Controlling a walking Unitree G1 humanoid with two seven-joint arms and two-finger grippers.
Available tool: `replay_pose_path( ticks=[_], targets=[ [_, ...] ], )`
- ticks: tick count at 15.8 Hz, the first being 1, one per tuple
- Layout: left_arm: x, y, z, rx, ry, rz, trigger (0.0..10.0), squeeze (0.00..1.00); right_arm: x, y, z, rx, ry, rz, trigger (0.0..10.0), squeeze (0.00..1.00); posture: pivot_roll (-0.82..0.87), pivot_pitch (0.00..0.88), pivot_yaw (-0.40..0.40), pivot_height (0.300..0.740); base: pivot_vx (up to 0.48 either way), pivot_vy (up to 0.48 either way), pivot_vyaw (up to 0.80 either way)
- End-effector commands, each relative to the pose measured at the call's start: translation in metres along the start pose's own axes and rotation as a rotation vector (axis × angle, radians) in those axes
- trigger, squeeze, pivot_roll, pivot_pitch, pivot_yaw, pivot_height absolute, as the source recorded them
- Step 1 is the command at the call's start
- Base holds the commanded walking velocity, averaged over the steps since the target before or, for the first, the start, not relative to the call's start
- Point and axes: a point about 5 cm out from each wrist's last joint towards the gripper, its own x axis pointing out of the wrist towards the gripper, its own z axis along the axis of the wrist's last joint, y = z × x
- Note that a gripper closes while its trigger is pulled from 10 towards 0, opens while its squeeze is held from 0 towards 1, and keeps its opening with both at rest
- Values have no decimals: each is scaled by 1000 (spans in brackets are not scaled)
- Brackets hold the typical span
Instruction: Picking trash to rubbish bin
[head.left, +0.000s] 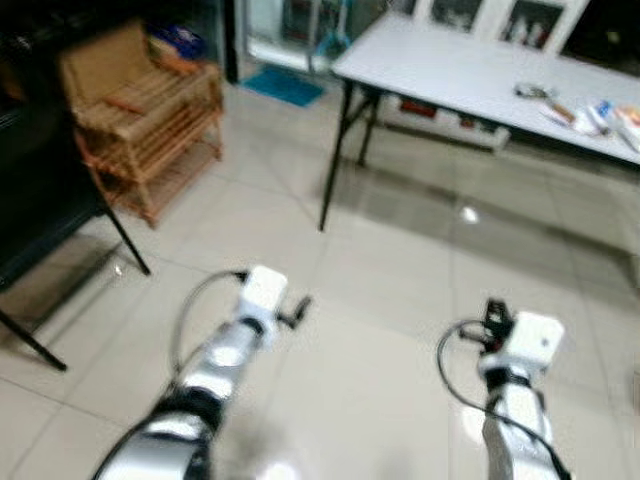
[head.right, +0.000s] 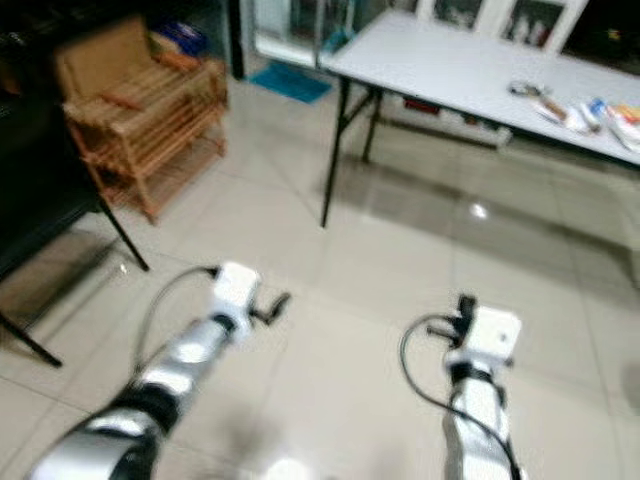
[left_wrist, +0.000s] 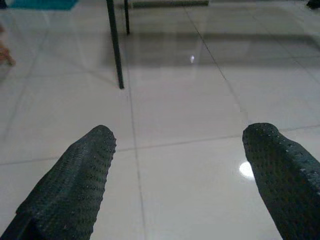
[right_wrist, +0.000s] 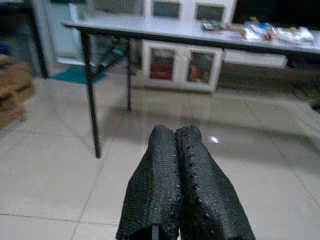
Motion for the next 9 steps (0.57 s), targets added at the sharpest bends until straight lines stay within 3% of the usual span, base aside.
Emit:
replay_pose_path(
  ticks=[1,5,7,9],
  targets=[
    [3,-2,14,27,-65,-32,10000,0,2,-4,14,-34,-43,0,10000,0,167,72,-73,740,0,-296,0],
    [-5,18,29,49,-94,-31,10000,0,2,-6,41,-104,-105,54,10000,0,189,103,-58,740,0,-67,0],
    [-12,18,32,93,-87,-53,10000,0,-3,-11,52,-137,-110,78,10000,0,182,119,-47,740,0,0,0],
    [-25,13,23,140,-61,-107,10000,0,-11,-15,55,-174,-88,100,10000,0,173,142,-37,740,0,0,0]
  ],
)
